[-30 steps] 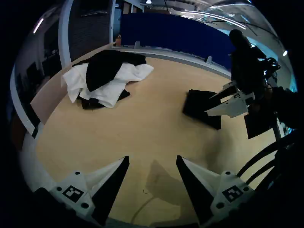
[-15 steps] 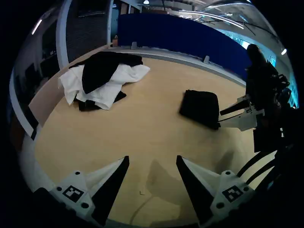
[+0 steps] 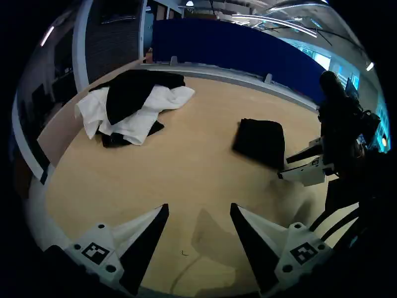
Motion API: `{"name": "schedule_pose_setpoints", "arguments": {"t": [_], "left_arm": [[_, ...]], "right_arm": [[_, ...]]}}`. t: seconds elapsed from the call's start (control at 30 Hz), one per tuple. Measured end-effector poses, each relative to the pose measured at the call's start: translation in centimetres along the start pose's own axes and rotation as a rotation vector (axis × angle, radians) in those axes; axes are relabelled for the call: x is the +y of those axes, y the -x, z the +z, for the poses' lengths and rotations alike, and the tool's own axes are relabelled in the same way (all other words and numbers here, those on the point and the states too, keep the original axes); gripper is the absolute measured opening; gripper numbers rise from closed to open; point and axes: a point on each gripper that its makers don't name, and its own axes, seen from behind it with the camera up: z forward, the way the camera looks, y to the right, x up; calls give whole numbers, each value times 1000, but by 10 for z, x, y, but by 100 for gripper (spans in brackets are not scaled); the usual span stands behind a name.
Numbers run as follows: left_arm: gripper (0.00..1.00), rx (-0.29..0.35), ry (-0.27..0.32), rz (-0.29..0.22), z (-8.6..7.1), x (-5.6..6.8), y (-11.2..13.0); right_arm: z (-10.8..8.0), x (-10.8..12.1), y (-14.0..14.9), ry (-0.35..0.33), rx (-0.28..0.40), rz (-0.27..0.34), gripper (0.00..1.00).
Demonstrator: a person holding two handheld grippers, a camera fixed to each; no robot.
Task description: Fold towel
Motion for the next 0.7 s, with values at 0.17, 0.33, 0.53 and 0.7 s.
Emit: {"name": "schedule_pose_setpoints", "arguments": {"t": [0.17, 0.33, 0.53, 0.7], "left_arm": [[92, 0, 0, -3, 0, -1, 1], [92, 0, 2, -2, -1, 0, 2], [92, 1, 3, -4, -2, 0, 2], [92, 2, 4, -4, -2, 0, 2]], "right_arm": [[5, 1, 4, 12, -11, 32, 74], [8, 4, 1, 28, 1, 74, 57], [9, 8, 0, 40, 8, 112, 29], [9, 8, -1, 33, 19, 145, 11]]}}
